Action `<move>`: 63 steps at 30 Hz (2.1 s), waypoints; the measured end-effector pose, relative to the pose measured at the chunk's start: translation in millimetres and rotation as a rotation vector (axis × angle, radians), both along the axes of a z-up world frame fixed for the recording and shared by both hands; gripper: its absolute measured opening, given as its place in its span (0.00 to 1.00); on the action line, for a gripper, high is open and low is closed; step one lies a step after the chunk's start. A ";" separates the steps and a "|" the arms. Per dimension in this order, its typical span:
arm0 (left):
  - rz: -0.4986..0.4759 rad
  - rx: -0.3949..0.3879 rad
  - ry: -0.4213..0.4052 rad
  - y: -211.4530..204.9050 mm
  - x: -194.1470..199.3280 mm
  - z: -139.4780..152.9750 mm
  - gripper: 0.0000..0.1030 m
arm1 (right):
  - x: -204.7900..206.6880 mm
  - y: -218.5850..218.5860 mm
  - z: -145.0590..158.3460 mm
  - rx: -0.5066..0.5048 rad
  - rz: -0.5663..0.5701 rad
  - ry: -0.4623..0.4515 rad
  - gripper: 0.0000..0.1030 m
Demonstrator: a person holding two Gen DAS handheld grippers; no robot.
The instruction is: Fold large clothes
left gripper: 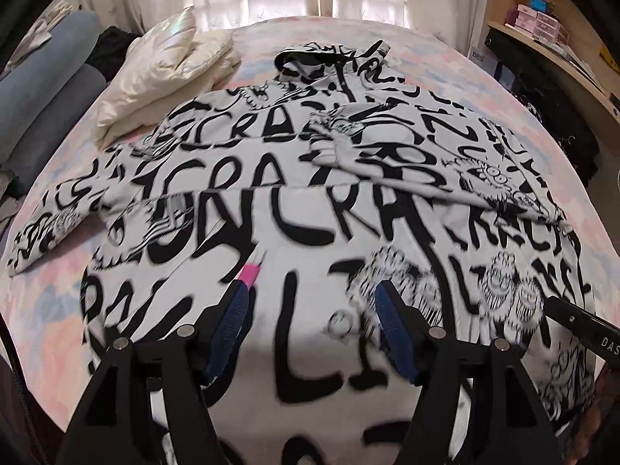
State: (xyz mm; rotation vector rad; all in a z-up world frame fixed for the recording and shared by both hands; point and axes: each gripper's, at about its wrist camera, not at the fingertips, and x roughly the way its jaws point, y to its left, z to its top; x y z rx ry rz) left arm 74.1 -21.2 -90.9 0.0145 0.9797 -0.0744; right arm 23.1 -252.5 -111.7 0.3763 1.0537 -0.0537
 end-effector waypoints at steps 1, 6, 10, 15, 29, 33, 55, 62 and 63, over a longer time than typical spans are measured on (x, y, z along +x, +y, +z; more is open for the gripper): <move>0.004 0.000 -0.002 4.6 -4.4 0.7 0.64 | -4.3 2.8 -0.1 -0.002 0.003 0.001 0.39; 0.032 -0.017 -0.014 32.2 -24.3 9.2 0.65 | -16.8 22.9 8.0 -0.033 0.044 -0.009 0.39; 0.062 -0.021 -0.036 56.8 -34.7 18.0 0.65 | -18.4 48.5 18.3 -0.065 0.093 -0.025 0.39; 0.114 -0.031 -0.061 95.1 -46.1 27.0 0.69 | -11.2 95.0 30.3 -0.097 0.189 -0.048 0.39; 0.300 -0.089 -0.034 213.0 -39.1 9.9 0.69 | 40.6 239.4 40.8 -0.145 0.462 -0.093 0.39; 0.363 -0.116 -0.024 247.2 -31.3 -3.4 0.69 | 60.5 281.7 39.2 -0.146 0.537 -0.101 0.39; 0.776 -0.558 -0.112 473.6 18.5 -91.3 0.69 | 182.9 440.9 4.2 -0.137 0.678 -0.181 0.39; 0.857 -0.553 -0.147 495.4 42.6 -100.3 0.68 | 199.6 486.1 -30.2 -0.180 0.744 -0.170 0.39; 0.865 -0.527 -0.147 495.5 47.7 -99.4 0.65 | 200.5 490.5 -37.8 -0.199 0.746 -0.158 0.39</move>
